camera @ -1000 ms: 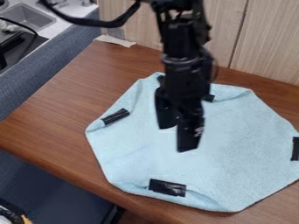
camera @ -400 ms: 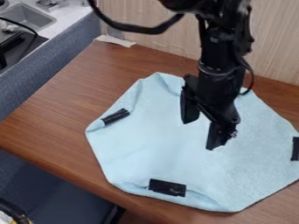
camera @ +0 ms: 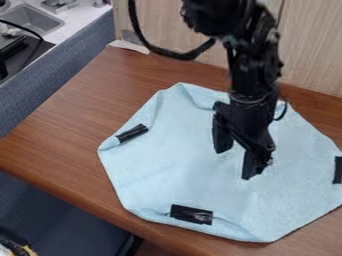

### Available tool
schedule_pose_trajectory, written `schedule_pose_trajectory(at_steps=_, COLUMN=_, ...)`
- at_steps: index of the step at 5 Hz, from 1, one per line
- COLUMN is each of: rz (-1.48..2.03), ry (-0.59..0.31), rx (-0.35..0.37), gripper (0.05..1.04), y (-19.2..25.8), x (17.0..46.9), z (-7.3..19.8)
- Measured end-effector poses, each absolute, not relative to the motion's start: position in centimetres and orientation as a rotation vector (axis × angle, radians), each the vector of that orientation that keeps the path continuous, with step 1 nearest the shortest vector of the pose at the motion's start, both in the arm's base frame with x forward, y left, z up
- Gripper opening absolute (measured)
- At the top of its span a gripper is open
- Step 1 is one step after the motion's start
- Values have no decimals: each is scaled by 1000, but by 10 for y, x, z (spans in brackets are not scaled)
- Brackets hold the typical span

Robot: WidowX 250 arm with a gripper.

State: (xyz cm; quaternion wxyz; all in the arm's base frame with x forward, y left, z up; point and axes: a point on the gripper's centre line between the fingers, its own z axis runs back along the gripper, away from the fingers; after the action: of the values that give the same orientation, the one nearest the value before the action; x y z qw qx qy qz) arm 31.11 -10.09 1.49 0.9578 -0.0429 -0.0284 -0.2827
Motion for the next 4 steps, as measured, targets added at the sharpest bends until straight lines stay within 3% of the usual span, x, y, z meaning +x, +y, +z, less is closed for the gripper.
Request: schedule_pose_trajectory(at_steps=4, rz=-453, ry=-49, rx=-47, gripper=1001, y=-65, x=325, z=0)
